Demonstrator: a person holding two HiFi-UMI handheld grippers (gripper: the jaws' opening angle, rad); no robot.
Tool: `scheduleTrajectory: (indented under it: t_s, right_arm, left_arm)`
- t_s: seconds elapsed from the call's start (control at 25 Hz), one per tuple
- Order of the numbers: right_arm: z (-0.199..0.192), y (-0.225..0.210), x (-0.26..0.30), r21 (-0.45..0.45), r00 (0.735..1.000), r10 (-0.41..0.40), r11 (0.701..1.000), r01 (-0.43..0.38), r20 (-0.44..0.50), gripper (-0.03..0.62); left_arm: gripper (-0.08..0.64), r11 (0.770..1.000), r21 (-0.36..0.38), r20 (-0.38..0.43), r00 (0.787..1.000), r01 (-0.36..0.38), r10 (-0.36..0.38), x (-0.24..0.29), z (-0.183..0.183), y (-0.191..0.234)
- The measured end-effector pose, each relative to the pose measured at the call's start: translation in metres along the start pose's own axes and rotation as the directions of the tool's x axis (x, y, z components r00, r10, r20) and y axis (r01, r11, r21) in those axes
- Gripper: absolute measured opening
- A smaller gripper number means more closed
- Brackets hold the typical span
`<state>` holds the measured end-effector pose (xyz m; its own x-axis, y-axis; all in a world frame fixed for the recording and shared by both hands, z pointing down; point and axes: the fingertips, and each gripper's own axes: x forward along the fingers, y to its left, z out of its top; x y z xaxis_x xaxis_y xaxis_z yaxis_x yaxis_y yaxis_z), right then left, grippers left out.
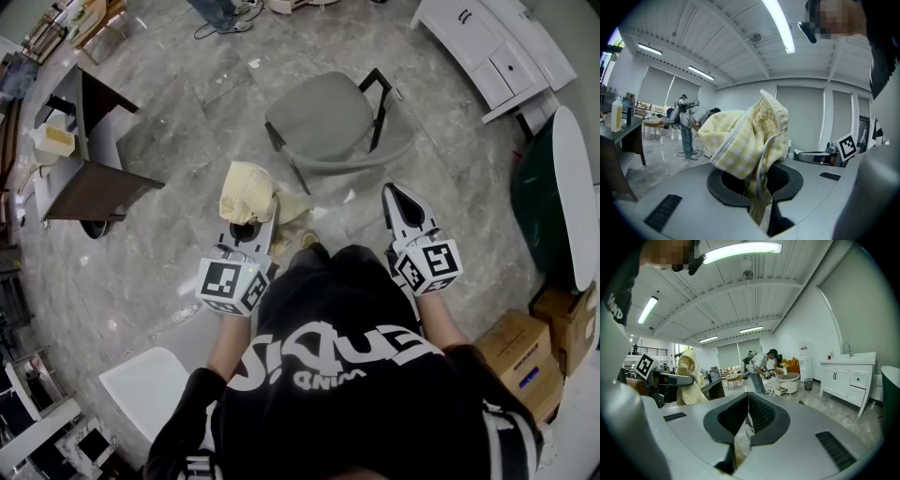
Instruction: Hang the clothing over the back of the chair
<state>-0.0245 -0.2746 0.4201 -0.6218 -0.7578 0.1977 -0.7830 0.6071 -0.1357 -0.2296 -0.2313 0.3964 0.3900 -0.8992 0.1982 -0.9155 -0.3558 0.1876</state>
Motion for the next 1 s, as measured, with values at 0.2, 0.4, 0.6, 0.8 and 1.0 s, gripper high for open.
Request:
scheduleTrajectory:
  t_s: [0.2, 0.4, 0.6, 0.8, 1.0]
  right_arm:
    - [0.008, -0.015, 0.005, 0.001, 1.0, -0.003, 1.0, 0.003, 0.007, 0.014]
    - [0.01, -0.029, 0.011, 0.0, 1.0, 0.015, 1.0, -0.015, -0.009, 0.014]
    - [0.008, -0.036, 0.022, 0.002, 0.999, 0.042, 0.999, -0.042, -0.017, 0.014]
    - [0.006, -0.035, 0.032, 0.002, 0.997, 0.076, 0.997, -0.076, -0.03, 0.014]
    - [0.009, -0.041, 0.037, 0.006, 0.997, 0.077, 0.997, -0.077, -0.027, 0.014]
  left_arm:
    - [0.08, 1.0, 0.004, -0.009, 1.0, 0.003, -0.003, 0.018, 0.004, -0.003]
    - [0.08, 1.0, 0.01, 0.012, 1.0, -0.021, 0.021, 0.029, 0.018, -0.002]
    - [0.081, 0.999, 0.03, 0.034, 0.999, -0.025, 0.023, 0.039, 0.047, 0.002]
    - [0.08, 0.999, 0.051, 0.096, 0.995, -0.006, 0.001, 0.05, 0.101, 0.007]
    - [0.081, 0.993, 0.119, 0.138, 0.99, 0.022, -0.038, 0.064, 0.168, 0.008]
